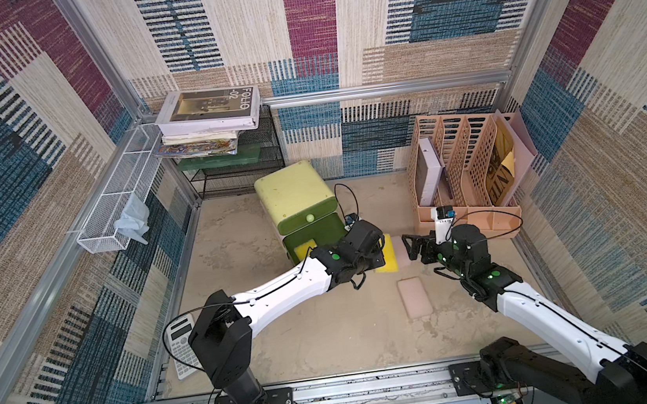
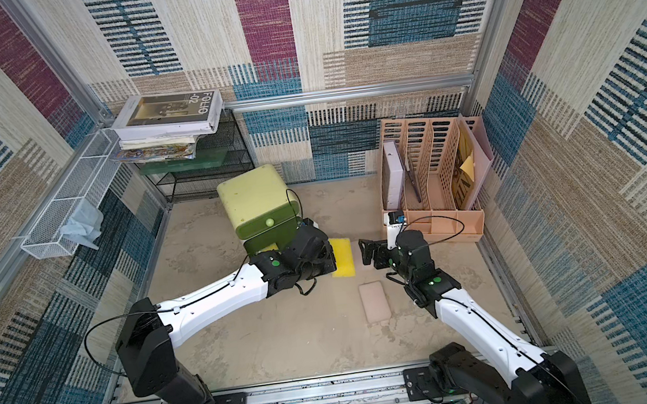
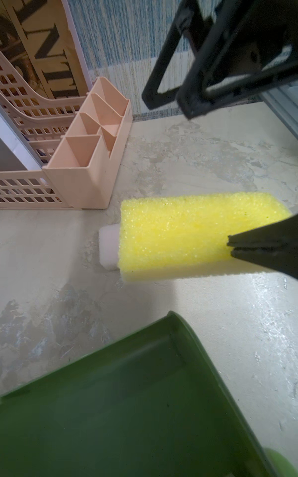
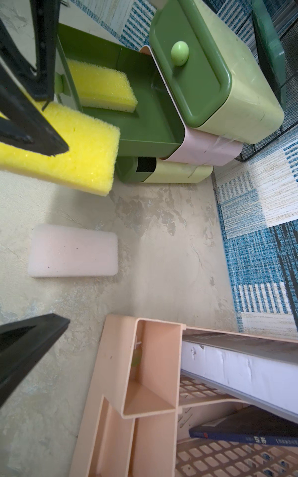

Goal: Take the sponge out of the drawer
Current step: Place the sponge at the center of the board.

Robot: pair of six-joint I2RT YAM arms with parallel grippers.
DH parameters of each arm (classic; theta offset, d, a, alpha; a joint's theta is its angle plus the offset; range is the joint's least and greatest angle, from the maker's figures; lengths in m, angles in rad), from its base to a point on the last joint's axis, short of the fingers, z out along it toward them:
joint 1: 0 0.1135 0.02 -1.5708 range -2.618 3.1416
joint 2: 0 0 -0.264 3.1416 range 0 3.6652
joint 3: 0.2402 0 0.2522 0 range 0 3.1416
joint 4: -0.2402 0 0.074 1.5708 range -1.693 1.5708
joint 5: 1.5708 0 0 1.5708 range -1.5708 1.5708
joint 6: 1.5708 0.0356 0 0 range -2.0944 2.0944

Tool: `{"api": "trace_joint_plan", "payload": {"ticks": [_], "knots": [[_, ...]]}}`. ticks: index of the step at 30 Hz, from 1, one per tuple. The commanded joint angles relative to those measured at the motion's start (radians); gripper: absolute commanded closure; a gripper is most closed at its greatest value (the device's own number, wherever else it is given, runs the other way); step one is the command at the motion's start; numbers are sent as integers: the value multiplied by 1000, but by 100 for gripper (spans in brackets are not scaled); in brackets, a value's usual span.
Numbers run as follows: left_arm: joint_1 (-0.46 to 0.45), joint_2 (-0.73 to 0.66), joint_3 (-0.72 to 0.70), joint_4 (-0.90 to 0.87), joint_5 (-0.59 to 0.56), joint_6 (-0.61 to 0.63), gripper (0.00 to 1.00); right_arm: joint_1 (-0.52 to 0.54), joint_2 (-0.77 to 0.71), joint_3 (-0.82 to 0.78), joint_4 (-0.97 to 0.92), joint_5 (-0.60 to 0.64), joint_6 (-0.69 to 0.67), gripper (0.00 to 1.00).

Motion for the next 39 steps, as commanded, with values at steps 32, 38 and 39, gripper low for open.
{"api": "trace_joint_plan", "payload": {"ticks": [32,38,39], "knots": [[-16,106,-94,24,13,-121,80,-4,-11,-4,29,-35,6,1],[-16,83,-97,29,18,-123,73,-4,-14,-5,29,-38,6,1],[-16,76,-97,28,21,-122,72,-4,-14,-5,31,-39,7,1]]}}
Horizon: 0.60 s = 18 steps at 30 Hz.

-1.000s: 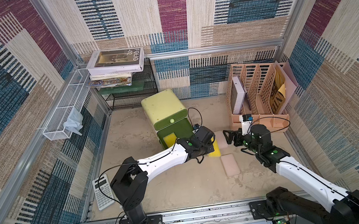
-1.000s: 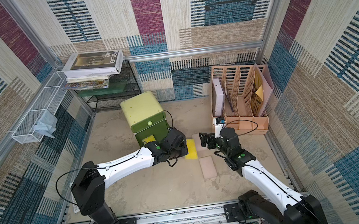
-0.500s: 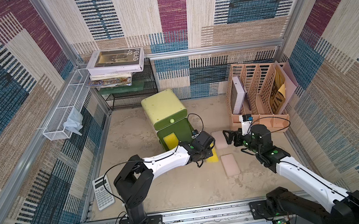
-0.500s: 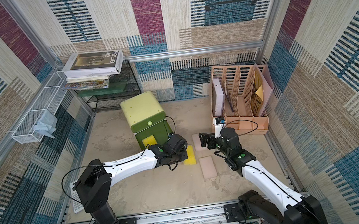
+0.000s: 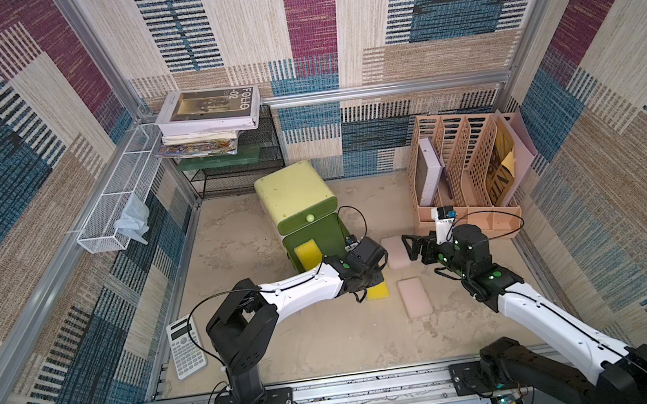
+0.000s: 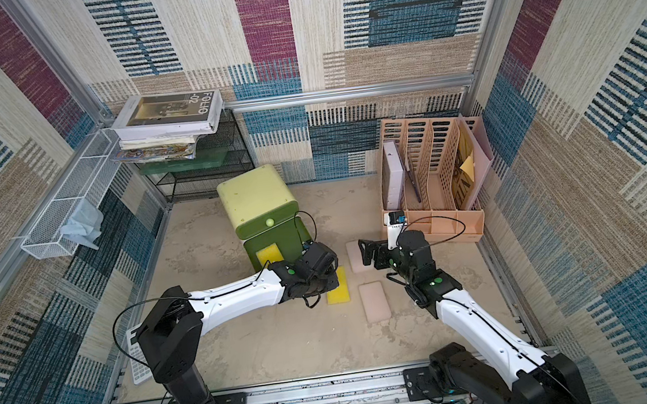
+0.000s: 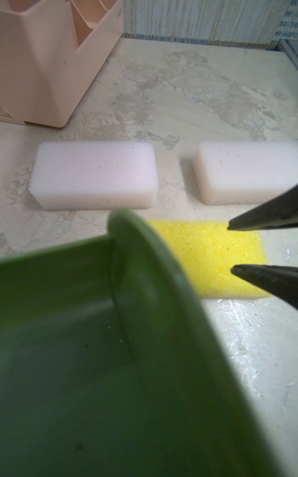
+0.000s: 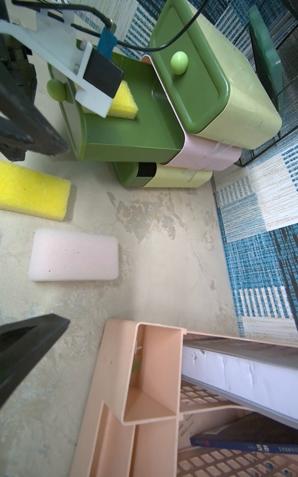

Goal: Take the sponge out of the drawer
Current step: Place the sponge at the center of the board.

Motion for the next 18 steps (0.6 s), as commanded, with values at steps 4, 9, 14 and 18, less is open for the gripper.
{"api": "trace_joint_plan", "payload": {"ticks": [4,9,14,18], "knots": [[0,-55,4,16,8,14,66,0,-14,-3,31,-17,0,1],[-1,-144,2,-6,-8,45,55,3,-34,11,-1,-36,-7,1],[0,-271,-31,-45,-86,94,38,34,-53,29,-73,-38,-32,1],[10,-389,-83,-72,-153,137,28,89,-40,40,-123,-26,-36,4]]}}
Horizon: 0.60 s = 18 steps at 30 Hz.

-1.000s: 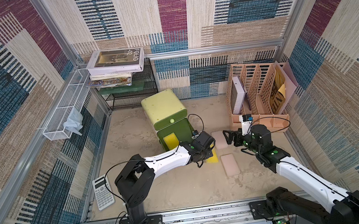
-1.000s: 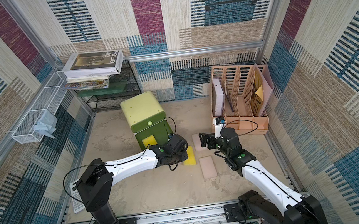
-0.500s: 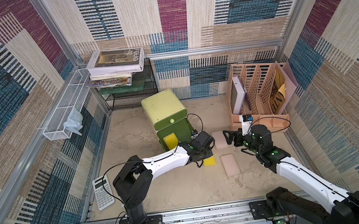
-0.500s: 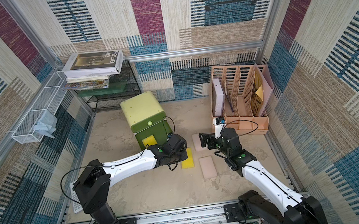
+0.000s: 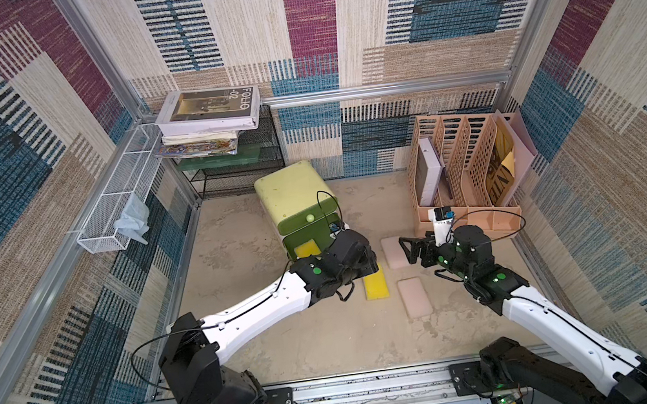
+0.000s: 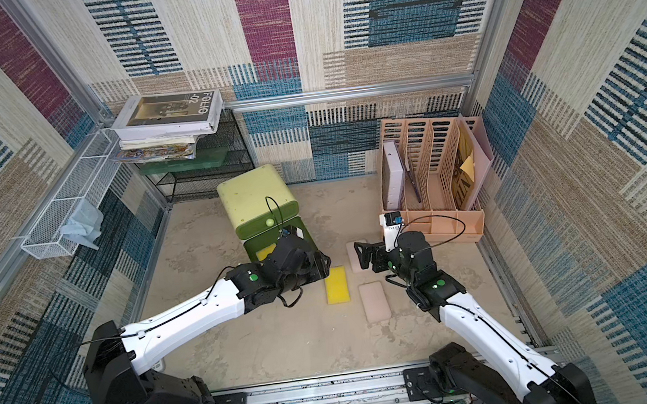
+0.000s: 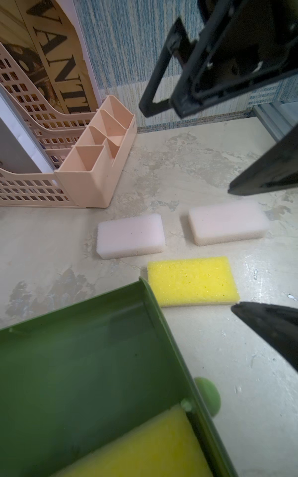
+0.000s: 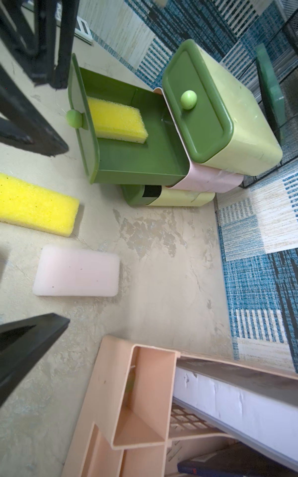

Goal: Take the sponge out of the drawer
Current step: Place the sponge at the center of the board, then pick up the sponge from the center of the board.

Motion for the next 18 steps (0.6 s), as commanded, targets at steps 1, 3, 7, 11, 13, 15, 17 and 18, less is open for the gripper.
{"api": "trace_joint_plan", "payload": {"ticks": [1,3,7,11,13,15,17,18], "knots": [[13,-83,-34,-45,-84,64,27,43,16,14,-57,6,-12,5],[31,-145,-56,-64,-101,90,23,71,42,23,-76,12,-10,7],[71,-244,-77,-121,-119,160,16,95,110,41,-109,-5,1,12],[114,-342,-89,-190,-151,246,11,110,178,52,-124,-32,11,21],[133,-390,-97,-213,-166,282,5,120,209,59,-128,-45,12,24],[145,-438,-103,-238,-188,322,1,131,248,71,-135,-59,11,29],[151,-475,-101,-267,-207,358,0,141,284,79,-140,-71,14,31],[152,-492,-98,-283,-219,374,0,148,302,82,-142,-73,16,34]]}}
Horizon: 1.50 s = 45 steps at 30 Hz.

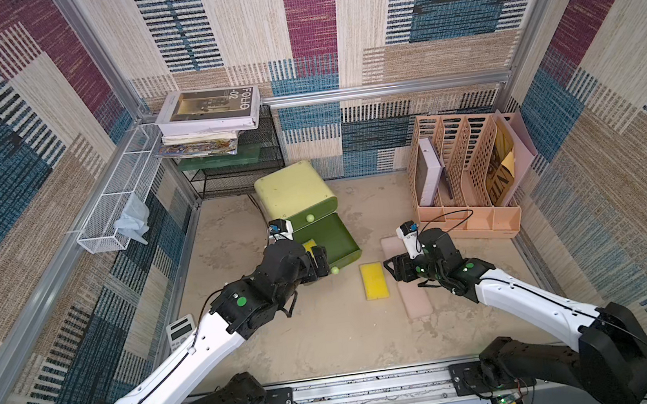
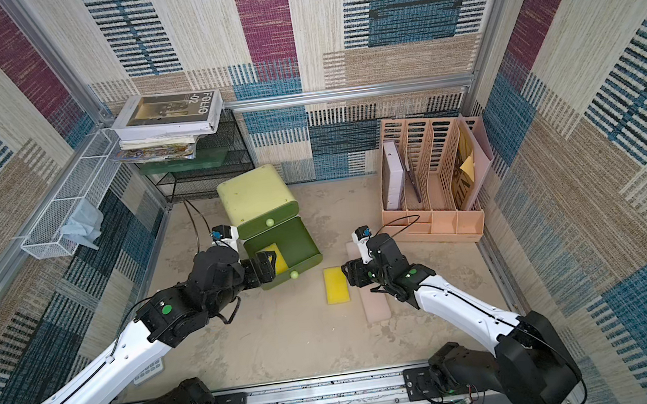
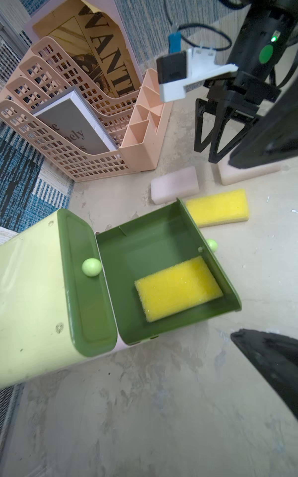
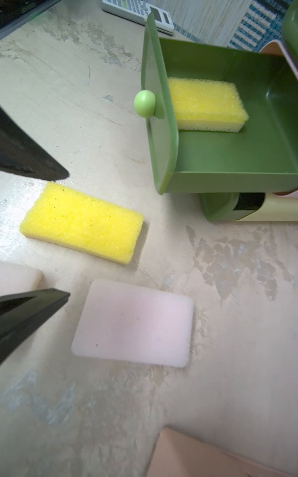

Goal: Take the sponge out of the drawer
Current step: Pick up the sponge from the center of the board.

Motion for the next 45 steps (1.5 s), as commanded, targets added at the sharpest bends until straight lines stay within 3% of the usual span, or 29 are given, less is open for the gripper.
{"api": "trace_joint_plan", "payload": {"ticks": [1,8,14,23,36,45], "knots": [[5,-46,8,-73,-59,102,0,17,47,15,-26,-30,11,35],[7,-83,20,-167,-113,245,0,52,116,23,-32,-26,24,41],[7,-147,-37,-116,-138,353,0,69,191,38,-33,-8,32,47],[7,-309,-186,-46,-193,327,0,82,261,70,-43,2,36,57],[7,-342,-222,-90,-203,285,0,97,340,99,-64,44,45,61],[7,-351,-226,-94,-215,286,0,99,362,114,-54,57,47,82]]}}
